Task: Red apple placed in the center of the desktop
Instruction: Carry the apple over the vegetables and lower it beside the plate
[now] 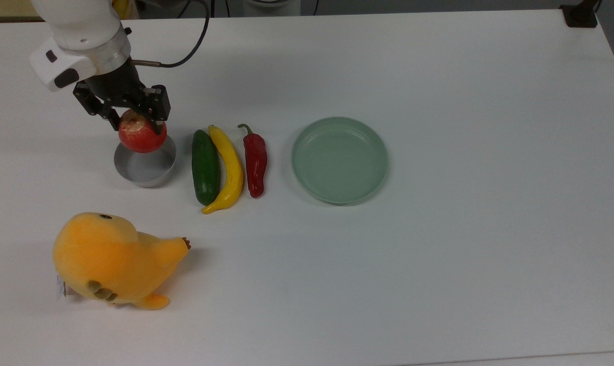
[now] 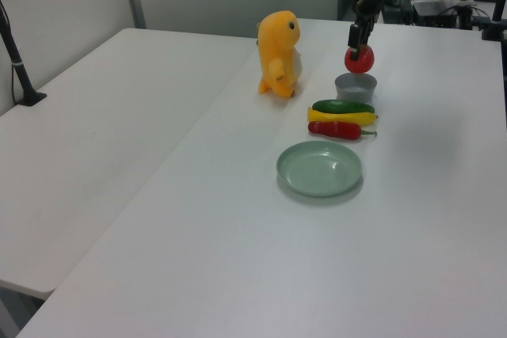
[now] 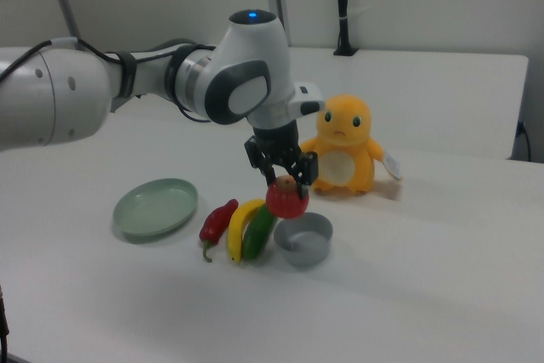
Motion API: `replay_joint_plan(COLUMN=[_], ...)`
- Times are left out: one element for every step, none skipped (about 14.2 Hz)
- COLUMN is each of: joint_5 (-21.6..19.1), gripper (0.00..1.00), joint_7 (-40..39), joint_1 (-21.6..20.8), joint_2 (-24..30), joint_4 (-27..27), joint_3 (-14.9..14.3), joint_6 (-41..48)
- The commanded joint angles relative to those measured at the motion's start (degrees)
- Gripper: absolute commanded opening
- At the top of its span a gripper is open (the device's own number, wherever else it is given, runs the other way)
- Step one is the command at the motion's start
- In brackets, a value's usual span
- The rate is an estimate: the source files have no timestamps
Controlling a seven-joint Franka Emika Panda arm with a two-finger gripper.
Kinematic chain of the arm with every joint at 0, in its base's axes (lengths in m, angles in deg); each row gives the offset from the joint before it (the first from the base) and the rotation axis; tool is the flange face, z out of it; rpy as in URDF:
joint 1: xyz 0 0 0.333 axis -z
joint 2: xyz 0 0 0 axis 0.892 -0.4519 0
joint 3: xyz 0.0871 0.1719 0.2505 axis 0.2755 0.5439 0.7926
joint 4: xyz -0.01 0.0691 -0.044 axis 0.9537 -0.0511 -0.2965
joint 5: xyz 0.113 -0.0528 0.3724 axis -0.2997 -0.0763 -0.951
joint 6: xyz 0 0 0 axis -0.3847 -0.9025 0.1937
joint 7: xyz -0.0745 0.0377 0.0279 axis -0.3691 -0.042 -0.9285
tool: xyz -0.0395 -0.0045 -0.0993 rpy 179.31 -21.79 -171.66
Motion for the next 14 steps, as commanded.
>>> replay_joint_plan(joint_5=[-0.09, -0.18, -0.27, -0.35, -0.36, -0.44, -0.44, -0.53, -0.53, -0.71, -0.79, -0.80, -0.80, -0.80], gripper=[0.46, 0.46, 0.46, 0.46, 0.46, 0.46, 0.46, 0.46, 0.46, 0.46, 0.46, 0.46, 0.46, 0.46], joint_7=[7.20, 9.30, 10.36, 11.16, 11.78, 12.48, 13.79, 15.02, 15.82, 15.91, 15.91, 15.91, 15.91, 15.83], joint_1=[-4.54, -6.64, -8.06, -9.38, -10.87, -12.36, -13.25, -13.61, -14.13, -15.09, -15.89, -16.59, -17.03, -17.30], joint_2=[0.24, -0.10, -0.37, -0.55, -0.72, -0.90, -1.51, -2.12, -2.74, -3.96, -4.50, -5.37, -6.25, -7.30], joint_4=[2.35, 3.49, 3.76, 3.76, 3.76, 3.59, 3.50, 3.50, 3.50, 3.50, 3.33, 3.24, 3.24, 3.24], joint_3=[0.42, 0.42, 0.42, 0.42, 0.42, 0.42, 0.42, 0.42, 0.42, 0.42, 0.42, 0.42, 0.42, 0.42], joint_6=[0.69, 0.60, 0.08, -1.32, -3.60, -5.80, -7.30, -8.10, -8.89, -10.90, -12.83, -14.76, -16.09, -16.88])
